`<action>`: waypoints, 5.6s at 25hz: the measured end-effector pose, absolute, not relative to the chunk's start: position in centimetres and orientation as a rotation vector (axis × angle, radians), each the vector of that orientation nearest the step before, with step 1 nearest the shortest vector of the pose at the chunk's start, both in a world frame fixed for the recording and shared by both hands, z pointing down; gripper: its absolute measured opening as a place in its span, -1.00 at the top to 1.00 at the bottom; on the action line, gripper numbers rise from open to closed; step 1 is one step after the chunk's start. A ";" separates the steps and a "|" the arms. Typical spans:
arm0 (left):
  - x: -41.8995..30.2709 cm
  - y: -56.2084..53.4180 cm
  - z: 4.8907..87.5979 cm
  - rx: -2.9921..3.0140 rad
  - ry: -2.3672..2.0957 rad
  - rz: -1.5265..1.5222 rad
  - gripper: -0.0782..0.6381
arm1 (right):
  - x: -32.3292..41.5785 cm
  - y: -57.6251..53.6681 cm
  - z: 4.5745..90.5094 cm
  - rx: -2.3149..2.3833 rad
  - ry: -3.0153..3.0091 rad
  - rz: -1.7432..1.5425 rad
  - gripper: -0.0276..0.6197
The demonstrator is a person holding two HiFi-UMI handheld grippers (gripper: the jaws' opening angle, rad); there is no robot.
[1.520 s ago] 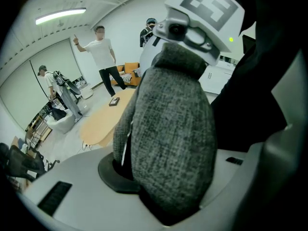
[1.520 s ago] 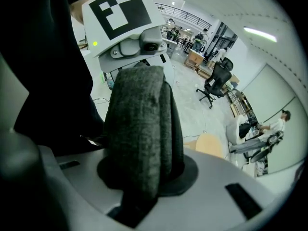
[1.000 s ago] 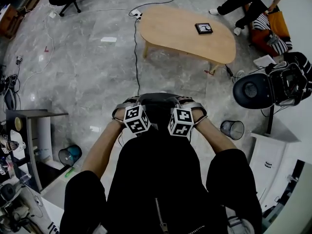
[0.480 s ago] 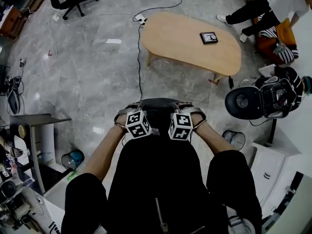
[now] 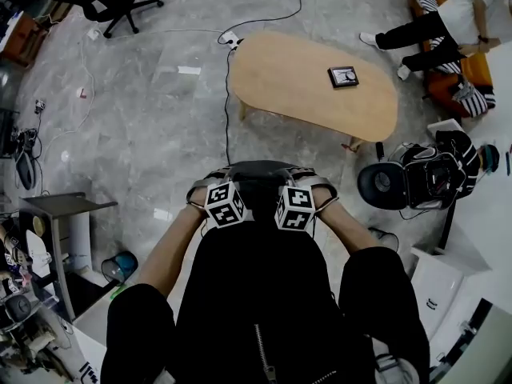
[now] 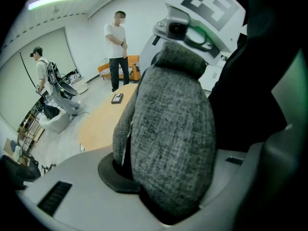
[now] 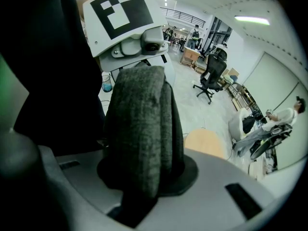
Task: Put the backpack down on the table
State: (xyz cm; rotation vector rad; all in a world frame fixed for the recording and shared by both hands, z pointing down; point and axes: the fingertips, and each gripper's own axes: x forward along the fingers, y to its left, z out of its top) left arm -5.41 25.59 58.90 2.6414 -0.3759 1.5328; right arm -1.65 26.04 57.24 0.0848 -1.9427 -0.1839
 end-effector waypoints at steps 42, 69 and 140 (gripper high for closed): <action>1.7 5.9 58.7 2.737 -0.107 1.520 0.31 | 5.2 7.0 56.8 0.240 -1.882 -0.025 0.62; 0.1 -15.4 59.0 2.752 -0.071 1.498 0.31 | 3.6 -14.2 57.1 0.233 -1.866 0.005 0.62; 1.5 -35.5 69.5 2.987 -0.140 1.647 0.00 | 6.9 -32.3 59.6 -0.211 -1.871 0.464 0.19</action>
